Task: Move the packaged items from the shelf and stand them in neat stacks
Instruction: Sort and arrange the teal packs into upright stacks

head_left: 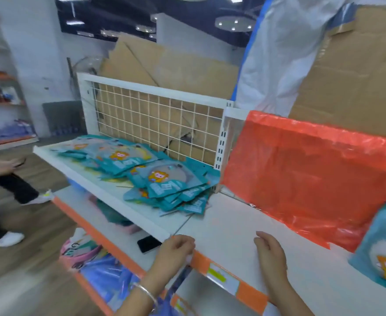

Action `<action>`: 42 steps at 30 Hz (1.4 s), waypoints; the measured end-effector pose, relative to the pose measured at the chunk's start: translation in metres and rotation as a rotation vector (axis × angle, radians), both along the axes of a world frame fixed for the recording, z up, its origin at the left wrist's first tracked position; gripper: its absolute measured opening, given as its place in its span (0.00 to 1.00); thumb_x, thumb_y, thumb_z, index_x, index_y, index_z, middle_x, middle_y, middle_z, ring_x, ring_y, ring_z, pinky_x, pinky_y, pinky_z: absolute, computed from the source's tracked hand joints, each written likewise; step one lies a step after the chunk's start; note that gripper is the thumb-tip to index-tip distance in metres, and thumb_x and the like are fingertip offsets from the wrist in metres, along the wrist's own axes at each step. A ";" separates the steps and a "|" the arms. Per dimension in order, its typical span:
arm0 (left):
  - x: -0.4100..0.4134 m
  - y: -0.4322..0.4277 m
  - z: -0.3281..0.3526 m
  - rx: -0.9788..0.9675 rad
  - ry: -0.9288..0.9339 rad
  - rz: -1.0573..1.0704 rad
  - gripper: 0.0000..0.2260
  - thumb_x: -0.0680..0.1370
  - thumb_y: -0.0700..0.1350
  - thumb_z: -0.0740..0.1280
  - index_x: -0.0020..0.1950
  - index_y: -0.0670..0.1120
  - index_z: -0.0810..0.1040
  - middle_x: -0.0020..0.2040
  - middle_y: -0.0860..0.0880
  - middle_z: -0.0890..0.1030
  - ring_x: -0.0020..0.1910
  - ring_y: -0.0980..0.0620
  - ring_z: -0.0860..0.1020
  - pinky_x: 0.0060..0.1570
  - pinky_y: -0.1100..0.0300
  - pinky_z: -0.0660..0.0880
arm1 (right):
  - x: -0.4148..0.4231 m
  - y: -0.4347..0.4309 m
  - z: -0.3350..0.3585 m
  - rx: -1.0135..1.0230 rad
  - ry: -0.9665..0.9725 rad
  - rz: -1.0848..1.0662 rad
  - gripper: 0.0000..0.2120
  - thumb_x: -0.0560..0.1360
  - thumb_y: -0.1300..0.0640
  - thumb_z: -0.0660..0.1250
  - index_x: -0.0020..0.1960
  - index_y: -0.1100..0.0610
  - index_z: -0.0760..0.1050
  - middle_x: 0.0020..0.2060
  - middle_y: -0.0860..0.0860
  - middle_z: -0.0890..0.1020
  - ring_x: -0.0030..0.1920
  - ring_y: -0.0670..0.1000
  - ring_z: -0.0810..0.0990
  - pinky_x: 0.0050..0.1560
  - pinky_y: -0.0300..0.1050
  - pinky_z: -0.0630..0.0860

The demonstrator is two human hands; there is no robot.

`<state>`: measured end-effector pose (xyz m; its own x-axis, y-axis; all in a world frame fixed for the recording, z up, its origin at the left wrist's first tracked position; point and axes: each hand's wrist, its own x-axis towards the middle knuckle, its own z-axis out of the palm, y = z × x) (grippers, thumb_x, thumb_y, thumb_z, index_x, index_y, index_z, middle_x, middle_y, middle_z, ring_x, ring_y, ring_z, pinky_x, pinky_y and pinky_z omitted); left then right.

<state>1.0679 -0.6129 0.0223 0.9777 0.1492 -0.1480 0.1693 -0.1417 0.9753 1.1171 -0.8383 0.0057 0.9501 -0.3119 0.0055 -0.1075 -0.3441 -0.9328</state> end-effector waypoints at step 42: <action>0.277 0.487 0.047 0.009 -0.044 0.571 0.06 0.76 0.40 0.63 0.41 0.46 0.78 0.41 0.47 0.79 0.42 0.51 0.76 0.40 0.61 0.69 | 0.355 0.540 0.071 0.475 0.360 0.596 0.05 0.77 0.54 0.64 0.46 0.56 0.75 0.45 0.52 0.77 0.35 0.49 0.74 0.31 0.42 0.65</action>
<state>1.3446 -0.1263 0.0694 0.7466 0.6569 -0.1050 0.1805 -0.0481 0.9824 1.4716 -0.2986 0.0766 0.8751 0.3498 -0.3345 -0.3511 -0.0169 -0.9362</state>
